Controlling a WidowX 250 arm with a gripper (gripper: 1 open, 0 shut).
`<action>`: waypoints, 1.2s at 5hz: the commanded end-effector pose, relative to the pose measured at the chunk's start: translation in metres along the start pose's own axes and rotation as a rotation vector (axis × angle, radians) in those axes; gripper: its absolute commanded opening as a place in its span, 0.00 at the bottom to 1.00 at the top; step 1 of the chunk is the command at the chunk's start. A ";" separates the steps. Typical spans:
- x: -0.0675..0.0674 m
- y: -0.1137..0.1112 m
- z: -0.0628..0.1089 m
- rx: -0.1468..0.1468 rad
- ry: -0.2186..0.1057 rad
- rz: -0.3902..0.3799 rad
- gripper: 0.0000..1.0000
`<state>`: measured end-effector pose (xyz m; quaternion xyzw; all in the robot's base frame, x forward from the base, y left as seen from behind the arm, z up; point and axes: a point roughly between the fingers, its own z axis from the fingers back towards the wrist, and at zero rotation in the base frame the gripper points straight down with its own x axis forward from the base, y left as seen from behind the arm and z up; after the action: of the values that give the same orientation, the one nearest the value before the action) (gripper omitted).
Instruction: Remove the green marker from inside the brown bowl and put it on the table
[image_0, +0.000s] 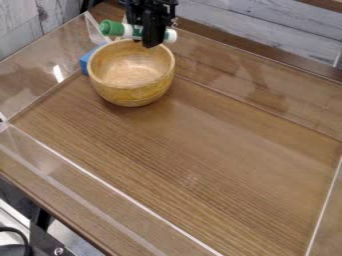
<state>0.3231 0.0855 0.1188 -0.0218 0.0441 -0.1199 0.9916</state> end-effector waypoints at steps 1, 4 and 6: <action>0.003 -0.006 0.037 0.051 -0.103 -0.007 0.00; 0.005 -0.013 0.040 0.033 -0.095 -0.010 0.00; 0.006 -0.019 0.042 0.022 -0.087 -0.014 0.00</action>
<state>0.3222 0.0677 0.1233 -0.0381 0.0587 -0.1215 0.9901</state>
